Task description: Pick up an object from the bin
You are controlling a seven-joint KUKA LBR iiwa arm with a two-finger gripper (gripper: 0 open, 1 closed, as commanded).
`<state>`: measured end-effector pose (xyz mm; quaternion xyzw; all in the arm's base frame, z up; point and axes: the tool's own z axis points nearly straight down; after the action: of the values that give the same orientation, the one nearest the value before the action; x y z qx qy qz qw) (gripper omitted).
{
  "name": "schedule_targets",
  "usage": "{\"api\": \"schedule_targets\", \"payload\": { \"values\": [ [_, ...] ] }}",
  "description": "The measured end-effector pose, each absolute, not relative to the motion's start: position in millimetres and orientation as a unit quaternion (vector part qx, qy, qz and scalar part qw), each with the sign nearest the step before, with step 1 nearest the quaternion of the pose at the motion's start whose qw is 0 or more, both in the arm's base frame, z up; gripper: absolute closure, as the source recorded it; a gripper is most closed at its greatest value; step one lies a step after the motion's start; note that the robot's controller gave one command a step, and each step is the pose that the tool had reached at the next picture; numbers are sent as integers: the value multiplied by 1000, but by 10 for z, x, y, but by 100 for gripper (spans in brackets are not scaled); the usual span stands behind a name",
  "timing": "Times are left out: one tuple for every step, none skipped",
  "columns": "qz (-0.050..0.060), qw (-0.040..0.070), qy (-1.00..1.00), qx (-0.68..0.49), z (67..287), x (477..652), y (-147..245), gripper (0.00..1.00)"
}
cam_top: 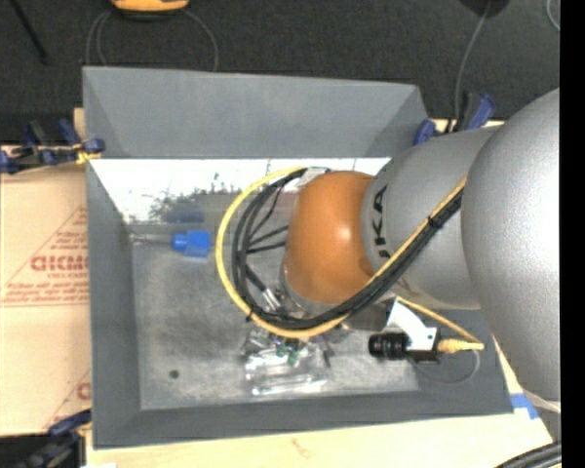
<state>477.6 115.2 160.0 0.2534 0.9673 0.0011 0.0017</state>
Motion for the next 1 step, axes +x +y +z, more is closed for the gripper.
{"api": "schedule_targets", "payload": {
  "values": [
    [-1, 0, 967, 255, 1328, 4798, 1127, 100]
  ]
}}
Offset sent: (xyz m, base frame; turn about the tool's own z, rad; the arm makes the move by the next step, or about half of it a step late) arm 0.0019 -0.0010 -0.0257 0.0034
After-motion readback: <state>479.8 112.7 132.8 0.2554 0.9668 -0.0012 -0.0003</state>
